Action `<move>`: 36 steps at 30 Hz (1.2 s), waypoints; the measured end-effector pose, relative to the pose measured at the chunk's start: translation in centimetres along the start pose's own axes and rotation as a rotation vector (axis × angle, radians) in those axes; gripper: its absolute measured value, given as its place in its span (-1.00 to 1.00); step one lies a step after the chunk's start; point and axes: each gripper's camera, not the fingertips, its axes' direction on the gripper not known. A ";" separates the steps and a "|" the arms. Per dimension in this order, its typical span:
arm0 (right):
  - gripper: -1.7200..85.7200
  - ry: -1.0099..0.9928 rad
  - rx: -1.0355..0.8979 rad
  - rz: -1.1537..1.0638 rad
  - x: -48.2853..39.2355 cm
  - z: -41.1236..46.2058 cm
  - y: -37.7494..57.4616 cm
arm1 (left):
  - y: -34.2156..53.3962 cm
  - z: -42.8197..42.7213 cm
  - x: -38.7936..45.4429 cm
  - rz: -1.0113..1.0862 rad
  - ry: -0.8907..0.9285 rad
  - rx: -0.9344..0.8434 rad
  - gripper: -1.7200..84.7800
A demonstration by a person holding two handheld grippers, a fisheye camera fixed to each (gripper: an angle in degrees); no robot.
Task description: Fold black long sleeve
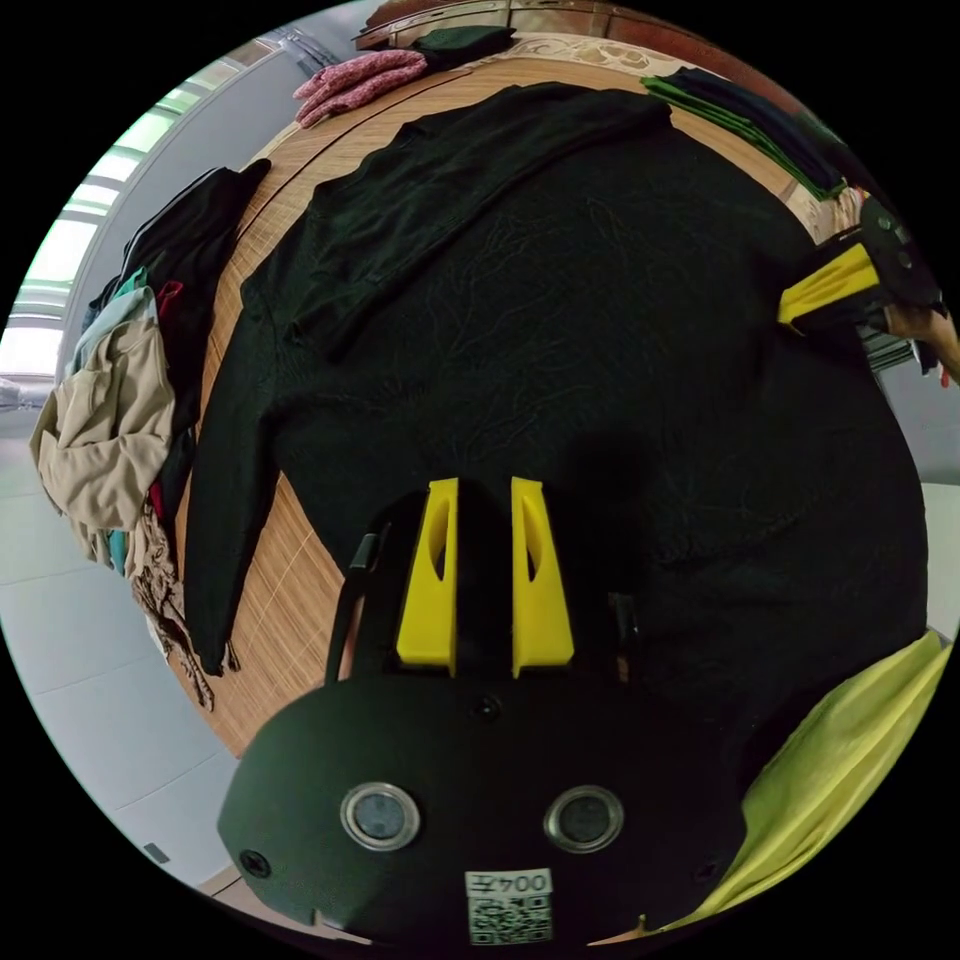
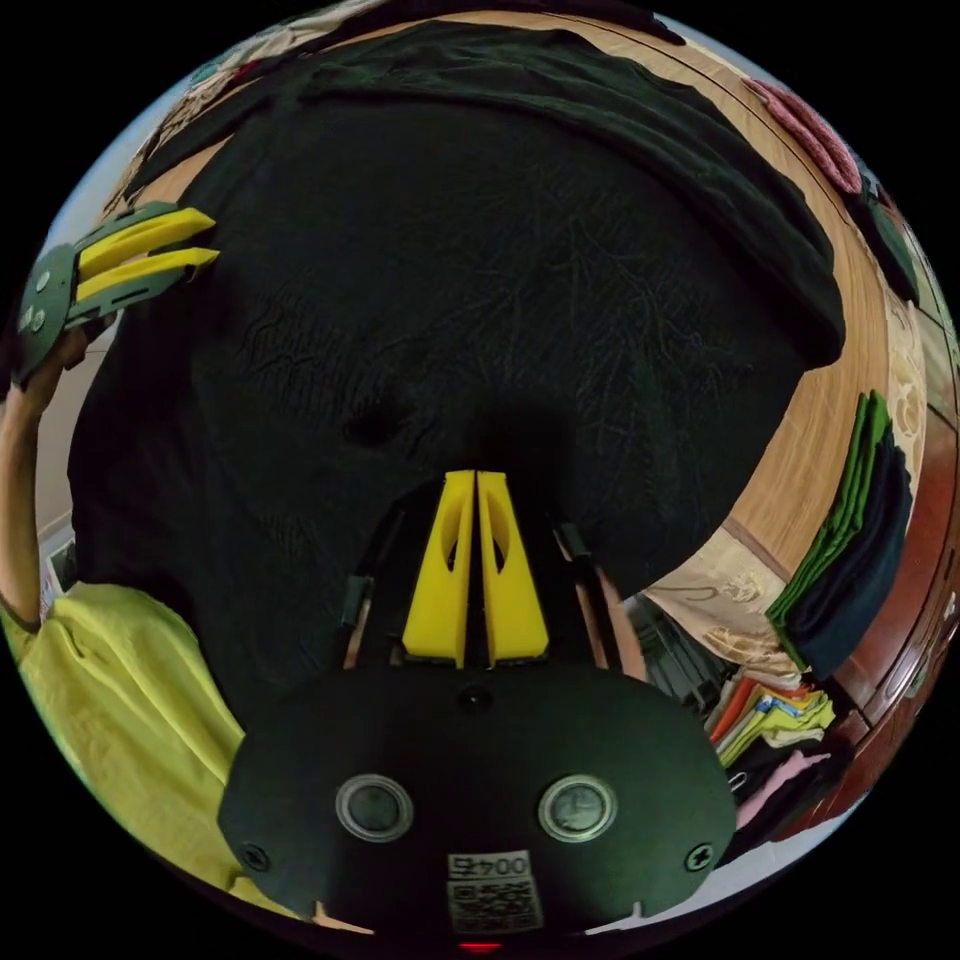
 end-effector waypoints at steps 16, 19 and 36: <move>-0.73 -1.204 0.942 0.884 28.4 3.9 16.9 | 0.2 -0.3 0.6 -0.011 0.017 0.039 -0.80; -0.70 -1.320 0.987 1.009 30.6 5.6 17.5 | 0.1 -0.3 0.5 -0.010 0.020 0.037 -0.80; -0.87 -0.802 0.886 1.056 30.0 2.9 18.8 | -0.8 0.0 -1.3 0.000 0.034 0.046 -0.79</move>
